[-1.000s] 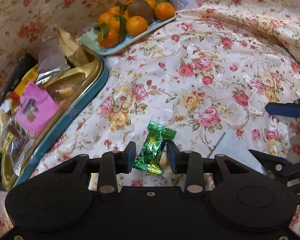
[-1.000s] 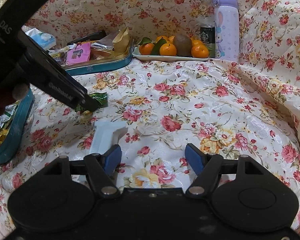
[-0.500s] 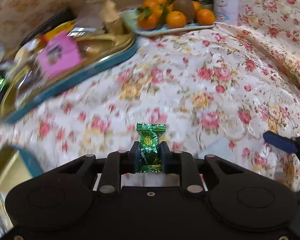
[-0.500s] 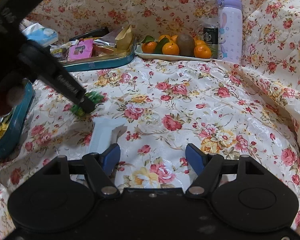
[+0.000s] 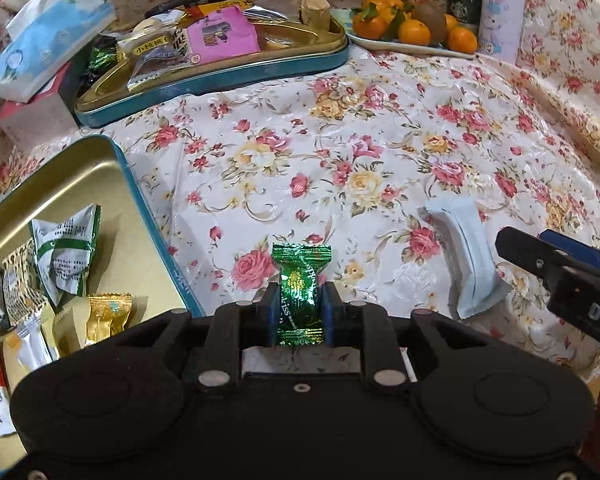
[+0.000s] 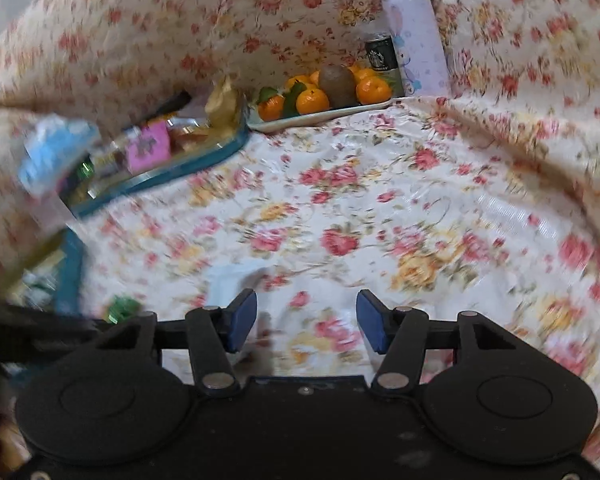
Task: Organize snacks
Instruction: 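Grasp the white packet with the right tool while the left holds the candy, then carry the candy and white packet over the gold tray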
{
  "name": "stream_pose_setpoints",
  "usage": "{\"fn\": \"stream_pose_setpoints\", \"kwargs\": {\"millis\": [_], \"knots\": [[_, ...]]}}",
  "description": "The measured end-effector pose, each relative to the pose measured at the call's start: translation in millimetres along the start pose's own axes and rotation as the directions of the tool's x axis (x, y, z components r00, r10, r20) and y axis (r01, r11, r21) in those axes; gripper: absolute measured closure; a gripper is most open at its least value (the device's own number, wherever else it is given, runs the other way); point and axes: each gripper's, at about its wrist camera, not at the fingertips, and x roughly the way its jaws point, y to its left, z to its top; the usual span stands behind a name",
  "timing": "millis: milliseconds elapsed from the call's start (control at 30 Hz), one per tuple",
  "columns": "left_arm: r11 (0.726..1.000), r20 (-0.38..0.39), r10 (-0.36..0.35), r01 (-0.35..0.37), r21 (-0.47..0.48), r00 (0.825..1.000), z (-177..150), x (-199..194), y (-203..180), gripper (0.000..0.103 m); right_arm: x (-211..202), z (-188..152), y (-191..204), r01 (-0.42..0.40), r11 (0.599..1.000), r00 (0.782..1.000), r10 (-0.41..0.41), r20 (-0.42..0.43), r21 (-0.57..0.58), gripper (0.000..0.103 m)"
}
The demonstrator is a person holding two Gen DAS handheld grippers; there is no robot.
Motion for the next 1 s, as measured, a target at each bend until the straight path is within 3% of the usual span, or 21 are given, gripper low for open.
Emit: {"fn": "stream_pose_setpoints", "kwargs": {"millis": [133, 333, 500, 667, 800, 833, 867, 900, 1000], "knots": [[1.000, 0.012, 0.003, -0.003, 0.005, 1.000, 1, 2, -1, 0.070, -5, -3, 23, -0.013, 0.999, 0.999, 0.015, 0.042, -0.036, 0.044], [0.999, 0.025, -0.028, 0.029, -0.037, 0.999, 0, 3, 7, 0.069, 15, -1, 43, -0.002, 0.997, 1.000, 0.003, 0.009, -0.075, 0.044], [0.997, 0.018, -0.065, 0.066, -0.043, 0.998, 3, 4, 11, 0.068, 29, -5, 47, 0.032, 0.995, 0.999, -0.035, -0.037, -0.096, 0.062], [0.995, 0.020, -0.097, 0.097, -0.011, 0.995, 3, 5, 8, 0.056, 30, -10, 57, 0.066, 0.978, 0.997, -0.073, -0.030, -0.198, 0.064], [0.998, 0.033, -0.066, 0.066, 0.013, 0.997, 2, 5, -1, 0.054, 32, -13, 60, 0.091, 0.966, 0.995, -0.098, -0.016, -0.244, 0.069], [0.998, 0.036, -0.060, 0.059, 0.013, 0.998, 2, 5, -1, 0.058, 32, -13, 59, 0.089, 0.965, 0.995, -0.095, -0.014, -0.245, 0.071], [0.999, 0.042, -0.052, 0.052, 0.013, 0.998, 1, 5, -1, 0.068, 31, -13, 58, 0.086, 0.966, 0.996, -0.092, -0.013, -0.244, 0.079], [0.999, 0.045, -0.044, 0.044, 0.010, 0.998, 1, 4, 0, 0.076, 31, -12, 56, 0.080, 0.968, 0.996, -0.087, -0.017, -0.239, 0.081], [0.998, 0.028, -0.060, 0.061, -0.022, 0.998, 2, 3, 6, 0.079, 25, -9, 49, 0.059, 0.976, 0.997, -0.068, -0.034, -0.209, 0.082]]}}
